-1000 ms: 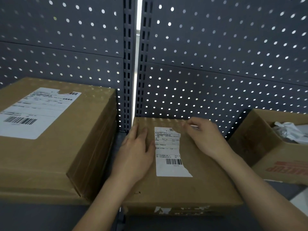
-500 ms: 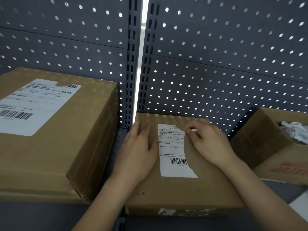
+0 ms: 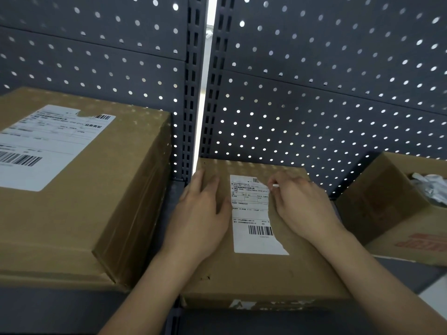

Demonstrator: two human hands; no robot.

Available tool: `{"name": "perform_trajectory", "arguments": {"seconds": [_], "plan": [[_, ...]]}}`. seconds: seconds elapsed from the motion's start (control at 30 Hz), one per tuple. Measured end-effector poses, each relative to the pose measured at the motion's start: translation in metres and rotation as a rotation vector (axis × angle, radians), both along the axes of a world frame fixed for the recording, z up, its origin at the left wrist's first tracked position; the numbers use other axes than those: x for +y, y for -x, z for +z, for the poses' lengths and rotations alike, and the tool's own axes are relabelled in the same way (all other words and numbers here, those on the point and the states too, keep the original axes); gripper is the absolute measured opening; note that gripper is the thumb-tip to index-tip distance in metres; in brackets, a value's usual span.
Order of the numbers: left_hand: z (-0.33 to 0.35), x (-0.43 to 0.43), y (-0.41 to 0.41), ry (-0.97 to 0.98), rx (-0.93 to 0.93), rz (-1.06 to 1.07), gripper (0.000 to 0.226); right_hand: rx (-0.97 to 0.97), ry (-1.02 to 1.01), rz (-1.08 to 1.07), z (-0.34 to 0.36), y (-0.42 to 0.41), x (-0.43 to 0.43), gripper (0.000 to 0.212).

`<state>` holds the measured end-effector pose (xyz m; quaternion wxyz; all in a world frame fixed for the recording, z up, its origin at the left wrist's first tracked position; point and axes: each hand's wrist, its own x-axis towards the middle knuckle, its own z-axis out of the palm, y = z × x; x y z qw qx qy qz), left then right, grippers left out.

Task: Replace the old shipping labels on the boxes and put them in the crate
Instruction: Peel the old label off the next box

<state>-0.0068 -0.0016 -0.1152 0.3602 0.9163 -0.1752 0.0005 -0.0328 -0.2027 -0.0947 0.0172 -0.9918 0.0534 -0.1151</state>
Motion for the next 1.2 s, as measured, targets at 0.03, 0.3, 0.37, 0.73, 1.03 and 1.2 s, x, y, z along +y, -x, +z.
{"name": "perform_trajectory", "arguments": {"seconds": [0.03,0.3,0.37,0.73,1.03,1.2], "plan": [[0.000,0.000,0.000,0.001,-0.002,-0.001,0.059,-0.007,-0.007,-0.010,0.000,0.000,0.000,0.016],[0.003,-0.001,0.001,-0.005,-0.007,0.004,0.058,-0.015,0.095,-0.020,0.001,0.002,0.006,0.021],[0.003,-0.001,0.001,-0.018,-0.005,0.007,0.058,-0.032,0.129,-0.003,0.001,0.003,0.009,0.021],[0.003,-0.001,0.001,-0.024,0.002,0.007,0.059,-0.160,-0.001,0.063,-0.004,-0.001,0.004,0.011],[0.003,-0.002,0.002,-0.033,-0.008,0.009,0.060,-0.039,0.170,0.049,-0.010,-0.005,0.003,0.025],[0.002,-0.002,0.001,-0.034,-0.008,0.008,0.060,0.006,0.207,0.086,-0.008,-0.008,0.002,0.028]]}}
